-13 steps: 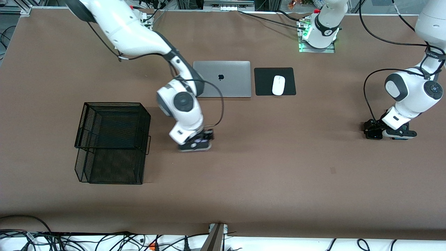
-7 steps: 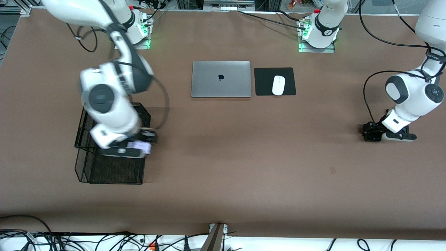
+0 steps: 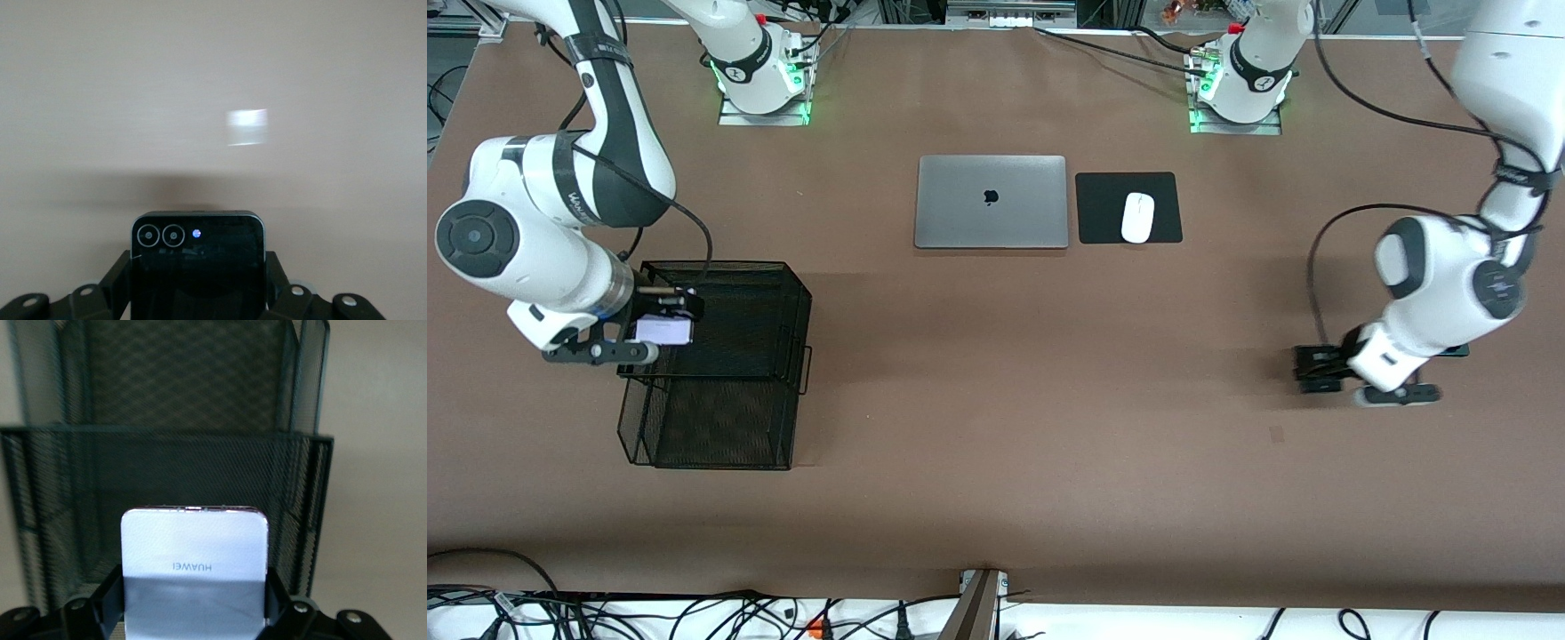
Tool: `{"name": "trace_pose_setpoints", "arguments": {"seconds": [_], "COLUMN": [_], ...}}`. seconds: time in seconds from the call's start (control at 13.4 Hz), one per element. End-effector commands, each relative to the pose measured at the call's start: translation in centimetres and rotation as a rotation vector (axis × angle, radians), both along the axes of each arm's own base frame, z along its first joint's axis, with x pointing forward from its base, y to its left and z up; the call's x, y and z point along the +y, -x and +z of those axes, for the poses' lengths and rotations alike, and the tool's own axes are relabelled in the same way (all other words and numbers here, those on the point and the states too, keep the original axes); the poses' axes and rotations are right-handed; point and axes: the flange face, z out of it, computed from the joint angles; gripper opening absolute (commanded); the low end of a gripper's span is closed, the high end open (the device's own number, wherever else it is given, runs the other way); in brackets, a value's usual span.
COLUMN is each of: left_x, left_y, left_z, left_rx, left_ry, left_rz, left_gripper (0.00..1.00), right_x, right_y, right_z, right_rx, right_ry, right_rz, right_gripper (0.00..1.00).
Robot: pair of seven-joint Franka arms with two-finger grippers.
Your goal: Place phones with both arms
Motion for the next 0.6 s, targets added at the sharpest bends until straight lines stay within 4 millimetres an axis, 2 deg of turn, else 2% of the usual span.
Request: {"name": "trace_pose_setpoints", "arguments": {"seconds": [0.0, 0.22, 0.37, 0.52], "left_x": [-9.5, -21.9, -29.5, -36.6], "left_y": [-0.7, 0.4, 0.6, 1.9], "left_z": [1.2, 1.7, 1.8, 1.4], "left_rx": [0.013, 0.016, 0.048, 0.085], "left_ry": [-0.011, -0.051, -0.085, -0.104], "left_rz": [0.063, 0.093, 0.088, 0.095], "left_gripper": [0.12, 0.12, 0.12, 0.12], "right_x": [-2.3, -4.1, -4.1, -4.1], "right_y": [3.5, 4.2, 3.9, 3.4], "right_z": [-1.6, -4.0, -4.6, -4.8], "right_rx": [0.004, -0.007, -0.023, -0.061], "right_ry": [-0.039, -0.074, -0.081, -0.102], "right_rz": [0.006, -0.017, -0.027, -0.045], "right_gripper": [0.02, 0.04, 0.04, 0.06]}}
